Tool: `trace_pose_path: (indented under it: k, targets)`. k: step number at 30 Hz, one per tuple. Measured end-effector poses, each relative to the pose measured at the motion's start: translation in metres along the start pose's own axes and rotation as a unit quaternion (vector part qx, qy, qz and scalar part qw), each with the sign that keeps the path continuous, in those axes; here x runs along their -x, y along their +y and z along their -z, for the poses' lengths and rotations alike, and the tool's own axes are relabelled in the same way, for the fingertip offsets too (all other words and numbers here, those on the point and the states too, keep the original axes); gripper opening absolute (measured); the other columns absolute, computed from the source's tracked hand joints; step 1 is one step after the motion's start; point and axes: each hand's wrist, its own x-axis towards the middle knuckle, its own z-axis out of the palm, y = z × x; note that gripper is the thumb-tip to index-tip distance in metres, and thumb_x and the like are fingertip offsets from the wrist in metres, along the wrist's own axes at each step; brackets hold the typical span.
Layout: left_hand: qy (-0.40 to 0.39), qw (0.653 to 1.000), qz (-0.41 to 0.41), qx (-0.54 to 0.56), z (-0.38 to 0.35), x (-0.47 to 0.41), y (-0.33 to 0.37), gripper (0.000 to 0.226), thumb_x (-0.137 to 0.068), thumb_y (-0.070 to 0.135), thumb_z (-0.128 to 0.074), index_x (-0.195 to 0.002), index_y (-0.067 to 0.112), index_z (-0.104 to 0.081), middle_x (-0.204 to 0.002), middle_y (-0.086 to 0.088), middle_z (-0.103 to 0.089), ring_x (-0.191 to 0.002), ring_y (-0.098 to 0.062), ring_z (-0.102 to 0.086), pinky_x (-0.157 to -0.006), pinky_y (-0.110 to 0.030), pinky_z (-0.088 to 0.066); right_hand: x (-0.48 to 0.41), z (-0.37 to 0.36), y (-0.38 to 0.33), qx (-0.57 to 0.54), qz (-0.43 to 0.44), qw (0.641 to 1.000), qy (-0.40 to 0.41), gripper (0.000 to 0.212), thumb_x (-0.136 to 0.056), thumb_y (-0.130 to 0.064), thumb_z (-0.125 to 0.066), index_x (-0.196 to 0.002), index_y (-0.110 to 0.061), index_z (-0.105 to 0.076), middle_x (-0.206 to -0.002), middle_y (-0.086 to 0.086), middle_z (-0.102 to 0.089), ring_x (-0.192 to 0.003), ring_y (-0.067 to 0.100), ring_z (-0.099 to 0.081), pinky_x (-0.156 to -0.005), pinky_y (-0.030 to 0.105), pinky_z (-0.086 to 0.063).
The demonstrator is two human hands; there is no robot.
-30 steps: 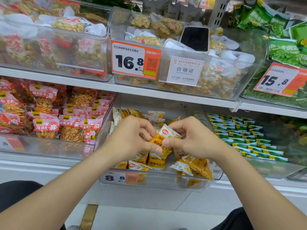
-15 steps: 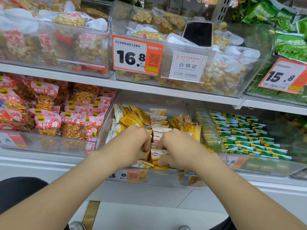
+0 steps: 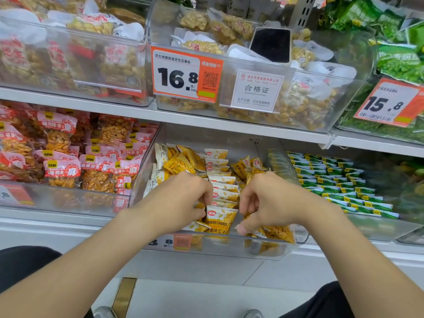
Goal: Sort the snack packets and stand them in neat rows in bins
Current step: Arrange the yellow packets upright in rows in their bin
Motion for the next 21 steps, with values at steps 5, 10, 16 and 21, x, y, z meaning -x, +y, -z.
trace_pose_path:
  k: [5,10,16,21]
  targets:
    - [0.024,0.999,-0.022,0.019,-0.004,-0.001,0.011,0.005,-0.092,0.032,-0.073,-0.098,0.032,-0.073,-0.089,0.019,-0.068,-0.082,0.004,-0.061,-0.072,-0.022,-0.055,-0.008,-0.013,-0.003,0.085,0.015,0.996,-0.007,0.028,-0.071,-0.049,-0.088,-0.091,-0.032,-0.079,-0.082,-0.018,-0.061,-0.089,0.010,-0.056,-0.078,0.032,-0.041]
    - [0.065,0.992,-0.030,0.099,-0.006,-0.005,0.020,0.006,-0.090,0.029,-0.074,-0.093,0.034,-0.071,-0.086,0.020,-0.064,-0.088,0.002,-0.061,-0.074,-0.017,-0.049,-0.001,0.002,-0.002,-0.037,-0.016,0.993,0.114,0.016,-0.069,-0.042,-0.073,-0.069,-0.026,-0.075,-0.065,-0.011,-0.071,-0.067,0.003,-0.066,-0.066,0.028,-0.058]
    - [0.091,0.968,0.001,0.233,-0.001,-0.002,0.031,0.060,-0.072,0.062,-0.086,-0.116,0.045,-0.048,-0.115,0.024,-0.056,-0.104,-0.001,-0.063,-0.077,-0.023,-0.055,0.001,0.014,-0.003,-0.327,-0.090,0.902,0.266,0.020,-0.091,-0.025,-0.067,-0.075,-0.013,-0.072,-0.055,-0.006,-0.060,-0.051,0.009,-0.055,-0.053,0.022,-0.042]
    - [0.147,0.952,0.013,0.267,0.001,-0.001,0.038,0.046,-0.079,0.053,-0.086,-0.108,0.040,-0.053,-0.112,0.021,-0.058,-0.101,-0.004,-0.063,-0.075,-0.024,-0.056,0.001,0.016,-0.021,-0.622,-0.094,0.763,0.148,0.015,-0.100,-0.013,-0.064,-0.111,-0.002,-0.067,-0.075,0.014,-0.073,-0.063,0.026,-0.071,-0.058,0.032,-0.053]
